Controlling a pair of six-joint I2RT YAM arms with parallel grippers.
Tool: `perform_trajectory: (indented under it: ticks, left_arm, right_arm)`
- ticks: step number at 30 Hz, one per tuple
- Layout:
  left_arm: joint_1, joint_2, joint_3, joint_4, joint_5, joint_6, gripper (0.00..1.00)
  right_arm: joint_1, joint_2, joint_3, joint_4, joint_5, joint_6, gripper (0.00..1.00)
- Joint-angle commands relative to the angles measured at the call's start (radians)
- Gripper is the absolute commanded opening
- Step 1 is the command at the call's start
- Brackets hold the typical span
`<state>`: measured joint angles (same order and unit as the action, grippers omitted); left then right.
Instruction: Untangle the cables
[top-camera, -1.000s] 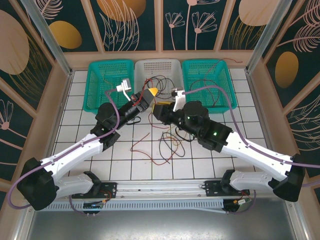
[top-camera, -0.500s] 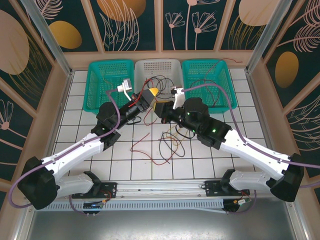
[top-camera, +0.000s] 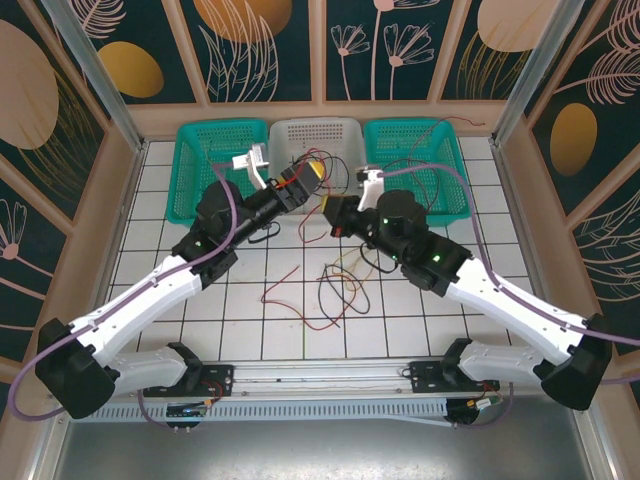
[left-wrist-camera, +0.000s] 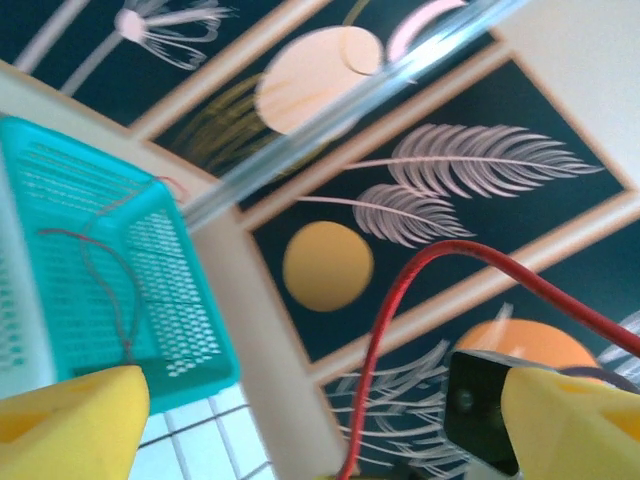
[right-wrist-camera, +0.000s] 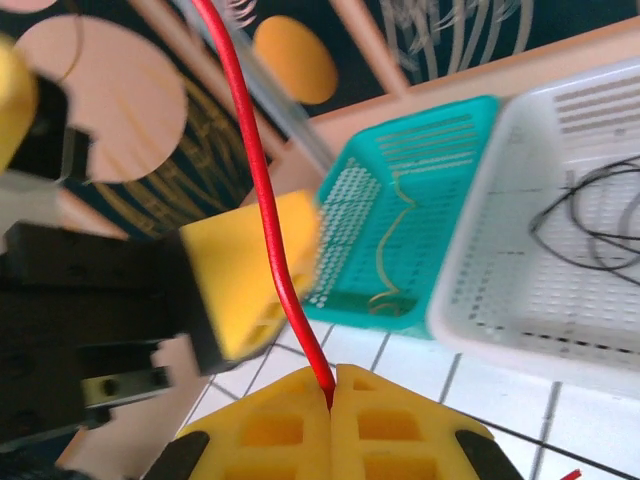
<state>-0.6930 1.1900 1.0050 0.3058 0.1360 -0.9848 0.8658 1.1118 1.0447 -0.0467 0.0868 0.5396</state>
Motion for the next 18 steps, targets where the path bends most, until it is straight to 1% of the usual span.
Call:
perform_trajectory:
  ticks: [1, 3, 6, 8, 11, 14, 16, 18]
  left_arm:
    - [0.011, -0.028, 0.026, -0.253, -0.111, 0.155, 0.92]
    - [0.013, -0.053, -0.008, -0.267, -0.110, 0.176, 0.92]
    - [0.013, -0.106, -0.094, -0.276, -0.117, 0.181, 0.91]
    - [0.015, -0.145, -0.146, -0.293, -0.131, 0.182, 0.90]
    - [0.015, -0.198, -0.191, -0.341, -0.143, 0.201, 0.87]
    - [0.015, -0.240, -0.214, -0.392, -0.150, 0.222, 0.87]
    - [0.015, -0.266, -0.223, -0.409, -0.153, 0.226, 0.87]
    - [0.015, -0.286, -0.232, -0.422, -0.153, 0.228, 0.87]
  right_arm:
    - [-0.105, -0.044, 0.063, -0.116, 0.083, 0.041, 0.00]
    - [-0.199, -0.040, 0.104, -0.194, 0.077, 0.059, 0.00]
    - [-0.391, 0.012, 0.179, -0.306, -0.021, 0.078, 0.00]
    - [-0.509, 0.068, 0.227, -0.349, -0.080, 0.066, 0.00]
    - [-0.634, 0.177, 0.309, -0.401, -0.131, 0.034, 0.00]
    - [-0.723, 0.298, 0.395, -0.423, -0.190, 0.014, 0.00]
    - [-0.757, 0.374, 0.441, -0.423, -0.231, 0.005, 0.00]
    - [-0.773, 0.447, 0.489, -0.451, -0.243, 0.002, 0.01]
